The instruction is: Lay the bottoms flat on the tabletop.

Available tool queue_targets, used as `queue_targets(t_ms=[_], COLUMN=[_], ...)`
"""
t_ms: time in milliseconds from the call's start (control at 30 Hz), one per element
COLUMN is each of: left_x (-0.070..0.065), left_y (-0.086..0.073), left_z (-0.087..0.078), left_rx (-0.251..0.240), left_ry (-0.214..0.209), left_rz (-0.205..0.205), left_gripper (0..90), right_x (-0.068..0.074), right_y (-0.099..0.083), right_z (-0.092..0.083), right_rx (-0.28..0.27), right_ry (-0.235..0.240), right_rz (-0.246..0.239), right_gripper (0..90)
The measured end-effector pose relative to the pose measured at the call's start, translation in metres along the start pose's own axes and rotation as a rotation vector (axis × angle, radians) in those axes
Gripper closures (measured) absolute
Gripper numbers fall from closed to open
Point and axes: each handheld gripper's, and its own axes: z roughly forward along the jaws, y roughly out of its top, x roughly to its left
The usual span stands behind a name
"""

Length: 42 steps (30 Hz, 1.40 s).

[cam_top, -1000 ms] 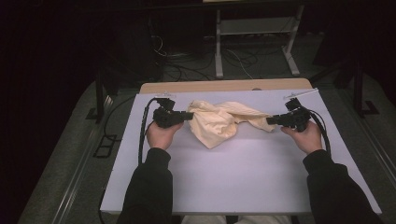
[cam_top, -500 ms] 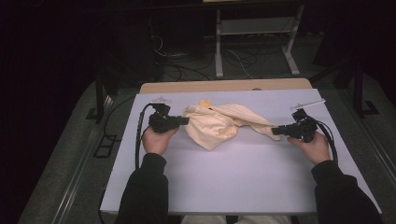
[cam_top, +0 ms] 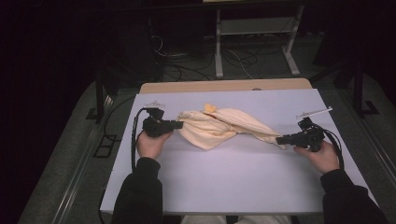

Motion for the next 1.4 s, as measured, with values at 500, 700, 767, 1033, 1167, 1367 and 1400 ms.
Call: queue_targets(t_ms=[500,700,767,1033,1167,1367,1400], left_x=[0.011,0.013,0.011,0.001,-0.003,-0.007,-0.007], left_y=[-0.03,-0.041,-0.04,-0.042,-0.042,-0.043,-0.043], left_z=[0.001,0.0,-0.002,-0.006,-0.005,-0.007,-0.008], left_rx=[-0.029,-0.06,-0.066,-0.085,-0.087,-0.088,-0.089], left_ry=[-0.004,-0.037,-0.047,-0.076,-0.083,-0.1,-0.102], left_rz=[-0.068,-0.095,-0.082,-0.062,-0.055,-0.039,-0.036], left_gripper=[78.0,77.8,77.7,77.4,77.3,77.3,77.2], right_x=[0.023,0.031,0.034,0.056,0.071,0.102,0.107], right_y=[-0.011,-0.01,-0.008,0.011,0.033,0.079,0.086], right_z=[0.011,0.01,0.009,0.002,0.009,0.038,0.043], right_rx=[0.074,0.05,0.027,-0.07,-0.112,-0.083,-0.077], right_ry=[0.068,0.037,0.042,0.025,0.052,0.108,0.104], right_rz=[-0.008,-0.049,-0.049,-0.146,-0.171,-0.226,-0.238], right_gripper=[74.9,49.4,38.8,20.7,20.6,21.6,21.8])
